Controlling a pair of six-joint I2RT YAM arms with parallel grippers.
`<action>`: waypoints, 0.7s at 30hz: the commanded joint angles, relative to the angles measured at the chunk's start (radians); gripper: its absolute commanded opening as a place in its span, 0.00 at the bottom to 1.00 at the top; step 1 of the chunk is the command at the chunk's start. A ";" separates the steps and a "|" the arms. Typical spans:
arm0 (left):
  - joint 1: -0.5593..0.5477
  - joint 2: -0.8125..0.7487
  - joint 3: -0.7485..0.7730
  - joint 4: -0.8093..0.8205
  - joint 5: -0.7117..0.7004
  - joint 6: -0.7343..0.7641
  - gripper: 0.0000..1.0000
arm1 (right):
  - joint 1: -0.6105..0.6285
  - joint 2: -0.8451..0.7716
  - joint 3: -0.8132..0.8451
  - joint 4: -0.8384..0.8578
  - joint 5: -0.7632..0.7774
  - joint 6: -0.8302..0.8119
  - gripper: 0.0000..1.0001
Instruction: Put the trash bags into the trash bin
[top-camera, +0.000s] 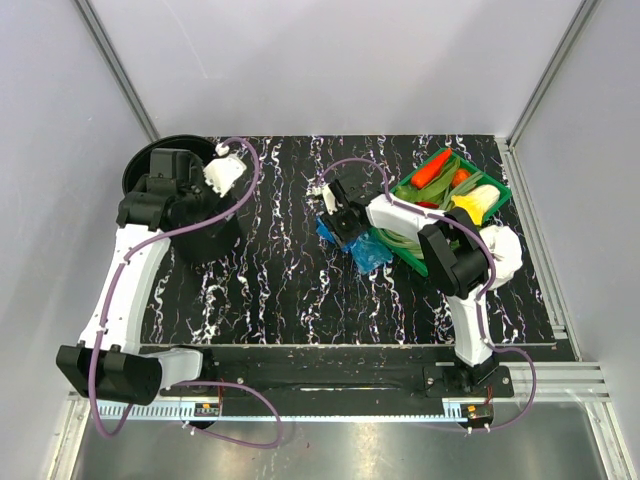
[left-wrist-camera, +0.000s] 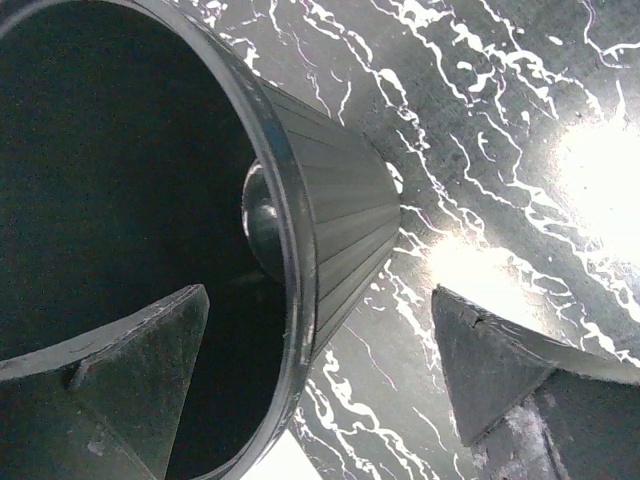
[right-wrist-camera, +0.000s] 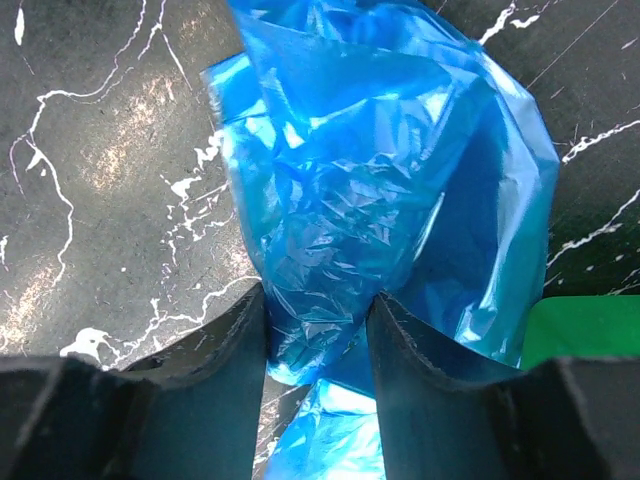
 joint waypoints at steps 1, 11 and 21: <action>0.004 -0.017 0.087 0.047 -0.011 -0.029 0.99 | 0.013 -0.059 0.028 0.005 -0.012 0.015 0.45; -0.010 -0.054 0.221 0.023 0.050 -0.080 0.99 | 0.059 -0.203 -0.059 -0.033 0.037 0.038 0.40; -0.201 -0.157 0.086 0.041 0.101 -0.109 0.99 | 0.217 -0.238 -0.140 -0.075 0.017 0.087 0.50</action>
